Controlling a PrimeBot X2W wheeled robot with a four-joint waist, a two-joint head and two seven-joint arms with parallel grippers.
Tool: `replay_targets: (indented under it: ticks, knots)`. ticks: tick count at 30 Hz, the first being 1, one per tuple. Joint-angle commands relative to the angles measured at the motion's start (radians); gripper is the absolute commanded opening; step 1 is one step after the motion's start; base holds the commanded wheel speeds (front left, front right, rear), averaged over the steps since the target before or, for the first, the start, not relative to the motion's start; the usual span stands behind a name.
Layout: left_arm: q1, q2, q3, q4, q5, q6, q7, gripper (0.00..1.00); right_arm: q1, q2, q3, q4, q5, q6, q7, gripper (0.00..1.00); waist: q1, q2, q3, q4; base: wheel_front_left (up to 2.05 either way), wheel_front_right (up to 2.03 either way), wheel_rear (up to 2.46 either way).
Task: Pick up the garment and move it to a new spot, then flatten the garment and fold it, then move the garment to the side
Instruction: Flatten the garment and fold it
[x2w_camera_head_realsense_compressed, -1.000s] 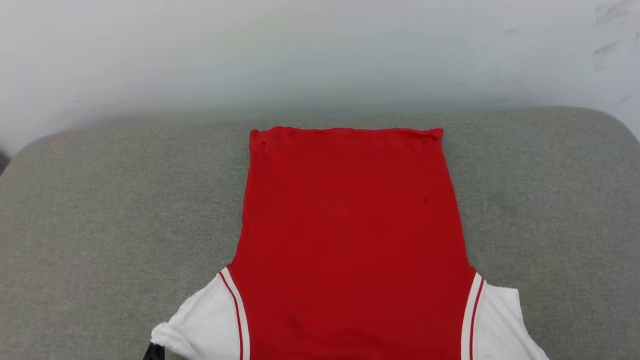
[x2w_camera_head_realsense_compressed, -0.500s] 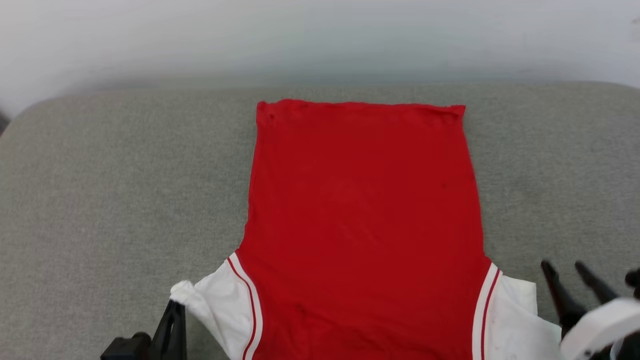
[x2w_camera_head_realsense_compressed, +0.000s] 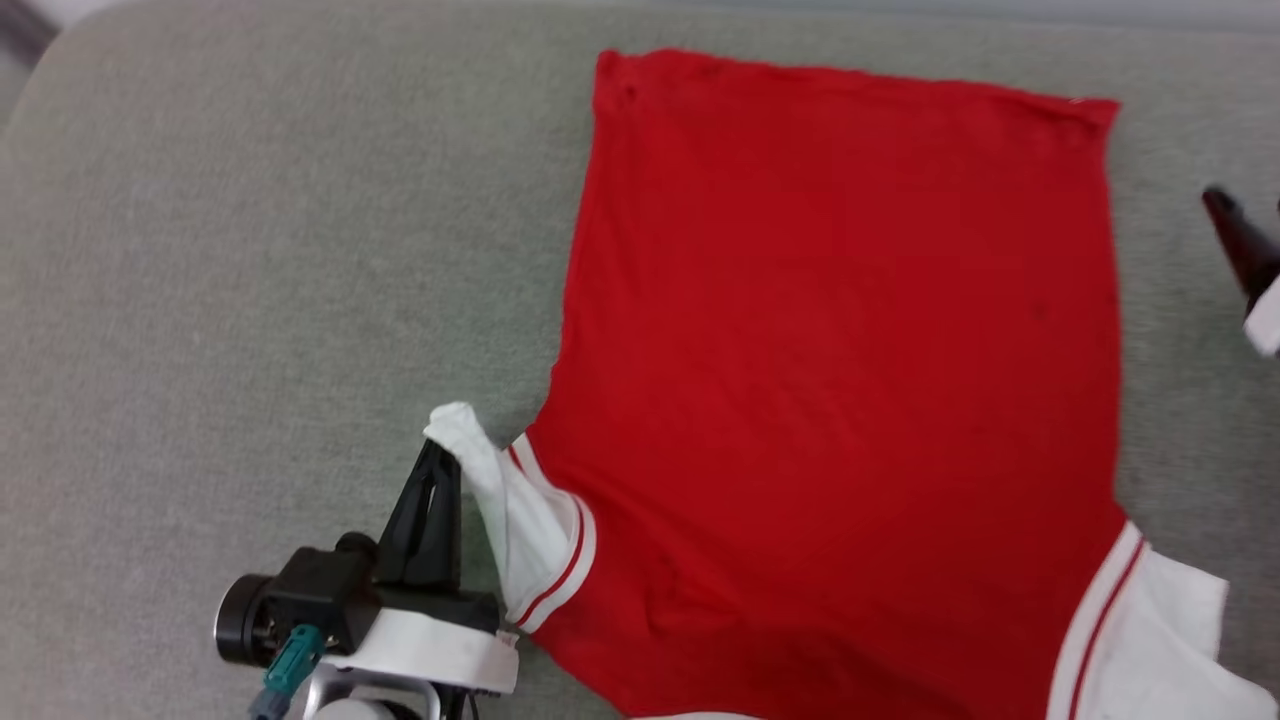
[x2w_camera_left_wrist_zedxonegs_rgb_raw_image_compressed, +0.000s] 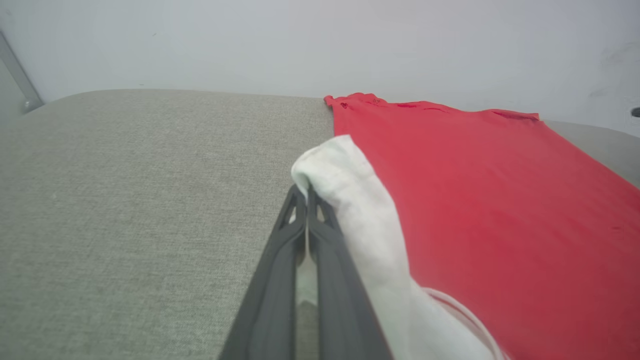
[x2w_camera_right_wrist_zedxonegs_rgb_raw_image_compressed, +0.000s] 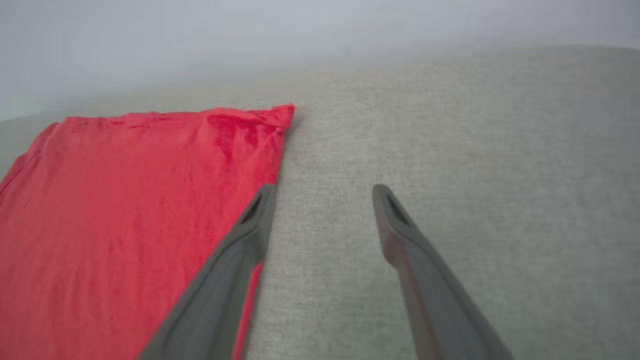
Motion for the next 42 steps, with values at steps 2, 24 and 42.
replay_targets:
  ticks: [2, 24, 42]
  knots:
    - [-0.028, -0.015, 0.0, -0.013, 0.013, -0.01, -0.002, 0.0, -0.059, -0.017, 0.008, 0.033, 0.015, 0.0, 0.051, 1.0, -0.0002, 0.0, 0.077, 0.069, 0.0, 0.0, 0.0]
    - [-0.103, -0.123, 0.032, -0.028, 0.074, -0.121, -0.002, 0.0, -0.319, -0.049, -0.004, 0.313, -0.096, -0.001, 0.492, 0.55, -0.0002, 0.0, 0.227, 0.203, 0.0, 0.0, 0.0]
    - [-0.079, -0.125, 0.122, 0.019, 0.123, -0.157, -0.002, 0.0, -0.322, -0.139, 0.21, 0.073, -0.052, -0.001, 0.358, 0.0, -0.0002, 0.0, 0.043, 0.079, 0.0, 0.0, 0.0]
